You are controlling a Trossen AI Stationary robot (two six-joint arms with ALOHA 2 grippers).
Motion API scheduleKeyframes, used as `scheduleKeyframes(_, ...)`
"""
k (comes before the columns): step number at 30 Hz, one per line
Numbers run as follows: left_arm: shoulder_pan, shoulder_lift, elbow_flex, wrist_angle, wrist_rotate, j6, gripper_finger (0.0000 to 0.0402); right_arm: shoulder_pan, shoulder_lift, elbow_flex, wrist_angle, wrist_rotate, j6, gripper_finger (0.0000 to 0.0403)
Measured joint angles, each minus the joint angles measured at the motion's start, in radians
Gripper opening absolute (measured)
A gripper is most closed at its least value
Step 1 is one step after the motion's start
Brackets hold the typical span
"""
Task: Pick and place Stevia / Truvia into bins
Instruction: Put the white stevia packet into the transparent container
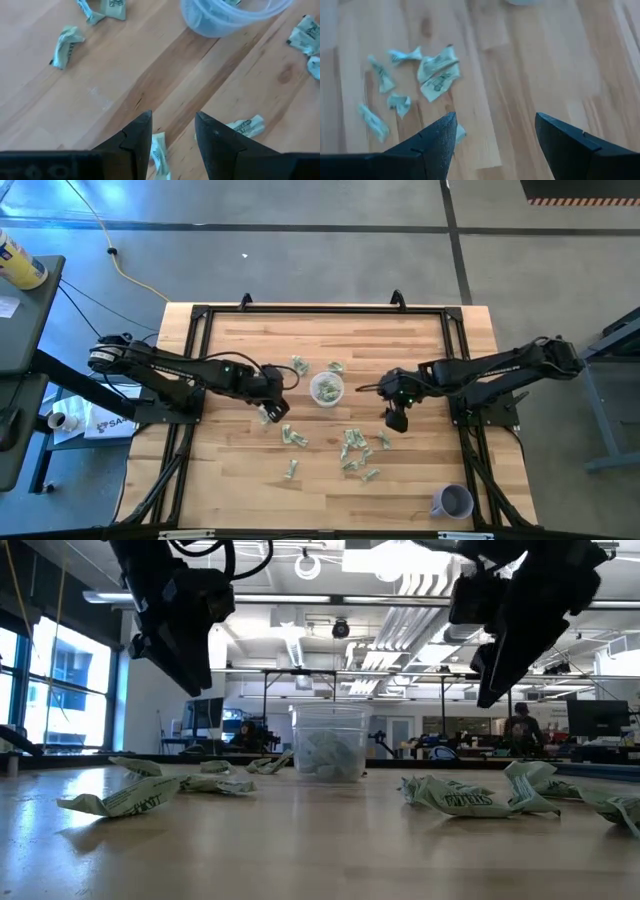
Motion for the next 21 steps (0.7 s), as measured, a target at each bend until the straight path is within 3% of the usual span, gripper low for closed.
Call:
scheduleKeyframes(5, 0.0, 0.0, 0.0, 0.005, 0.0, 0.0, 0.0184, 0.069, 0.047, 0.0, 0.084, -0.013, -0.178, 0.0259)
scheduleKeyframes(9, 0.0, 0.0, 0.0, 0.005, 0.001, 0.0, 0.0184, 0.114, 0.12, 0.0, 0.154, -0.015, -0.186, 0.0259)
scheduleKeyframes(15, 0.0, 0.0, 0.0, 0.002, 0.021, 0.0, 0.0184, 0.151, 0.216, 0.0, 0.13, -0.012, 0.002, 0.0259)
scheduleKeyframes(21, 0.0, 0.0, 0.0, -0.001, 0.005, 0.073, 0.0184, 0.221, 0.191, 0.0, 0.113, 0.073, 0.199, 0.0259)
